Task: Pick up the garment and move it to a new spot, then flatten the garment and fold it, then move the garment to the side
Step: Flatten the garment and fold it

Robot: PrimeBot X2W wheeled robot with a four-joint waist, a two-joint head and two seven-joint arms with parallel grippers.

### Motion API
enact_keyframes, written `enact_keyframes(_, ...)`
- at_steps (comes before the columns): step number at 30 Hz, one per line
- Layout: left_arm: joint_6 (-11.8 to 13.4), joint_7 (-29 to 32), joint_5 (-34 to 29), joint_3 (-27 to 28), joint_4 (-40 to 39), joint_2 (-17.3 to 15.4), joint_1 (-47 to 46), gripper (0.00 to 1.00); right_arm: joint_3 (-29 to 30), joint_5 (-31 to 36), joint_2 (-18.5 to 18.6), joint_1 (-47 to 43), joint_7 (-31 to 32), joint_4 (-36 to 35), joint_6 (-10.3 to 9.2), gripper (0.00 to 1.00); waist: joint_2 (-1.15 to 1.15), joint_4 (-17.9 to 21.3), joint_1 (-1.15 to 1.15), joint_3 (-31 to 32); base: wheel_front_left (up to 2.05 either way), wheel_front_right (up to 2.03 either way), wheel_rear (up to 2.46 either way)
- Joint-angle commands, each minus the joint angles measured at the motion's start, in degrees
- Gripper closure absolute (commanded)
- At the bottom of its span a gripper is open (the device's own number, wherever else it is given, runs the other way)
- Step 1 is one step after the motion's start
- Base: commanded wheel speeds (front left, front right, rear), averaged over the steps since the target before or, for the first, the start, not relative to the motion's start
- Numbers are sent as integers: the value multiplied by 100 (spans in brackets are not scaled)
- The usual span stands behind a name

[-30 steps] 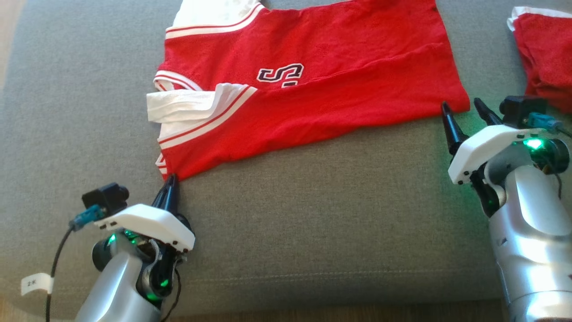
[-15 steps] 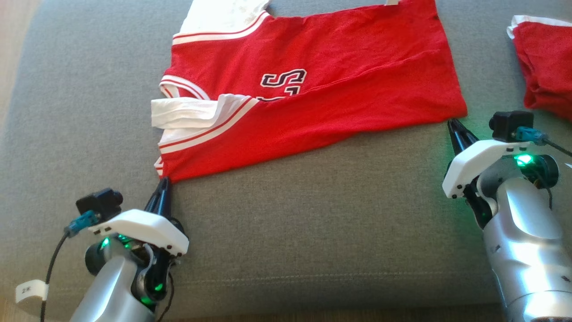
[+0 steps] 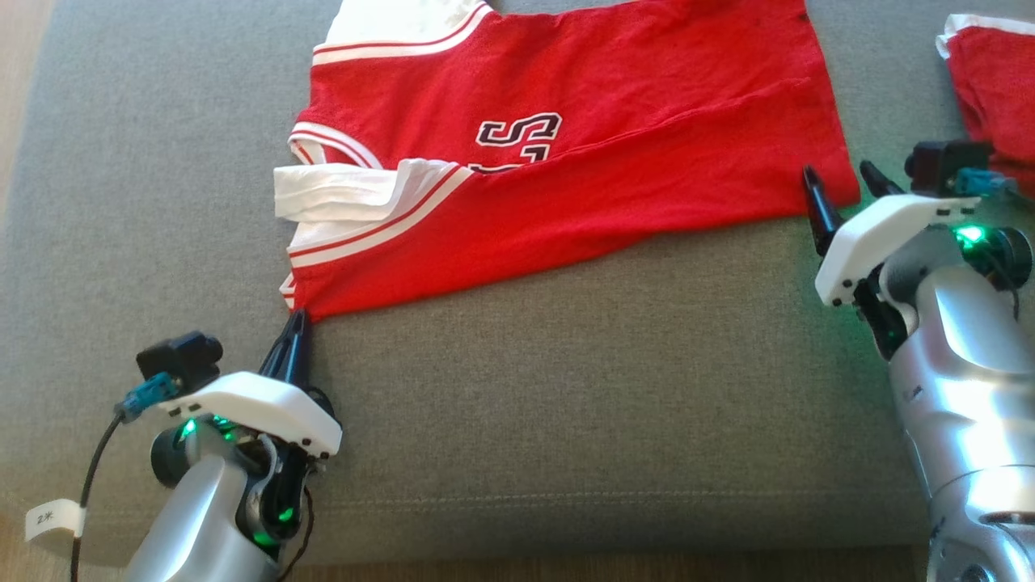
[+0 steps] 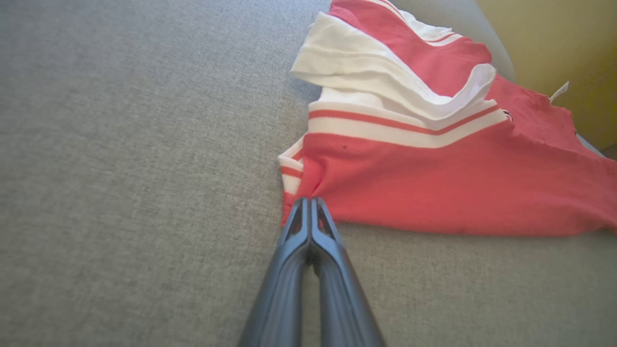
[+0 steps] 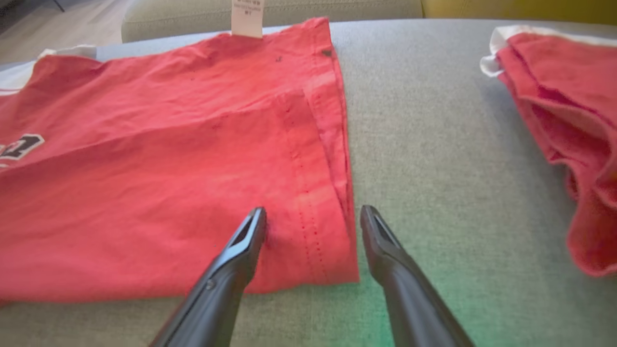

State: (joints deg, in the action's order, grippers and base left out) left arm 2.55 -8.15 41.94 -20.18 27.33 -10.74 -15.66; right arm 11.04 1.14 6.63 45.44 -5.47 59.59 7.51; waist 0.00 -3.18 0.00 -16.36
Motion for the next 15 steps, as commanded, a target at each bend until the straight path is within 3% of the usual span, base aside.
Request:
enact_keyframes(1,42,-3,-30,172,-141,-208,-203,100,-68,67,7,152,-16,-37,-2,13,0,-22,0,-3,0,0,0)
enact_keyframes(2,43,-5,-25,172,-138,-209,-200,100,-55,90,2,172,-35,31,-2,40,0,-28,0,1,0,0,0)
enact_keyframes(6,53,-17,0,179,-138,-217,-180,100,-38,127,-37,218,-130,273,-2,100,0,-25,0,7,0,0,0)
enact_keyframes(15,59,-93,-17,194,-220,-337,-127,100,-69,57,12,158,-434,582,-2,100,0,44,0,132,0,0,0)
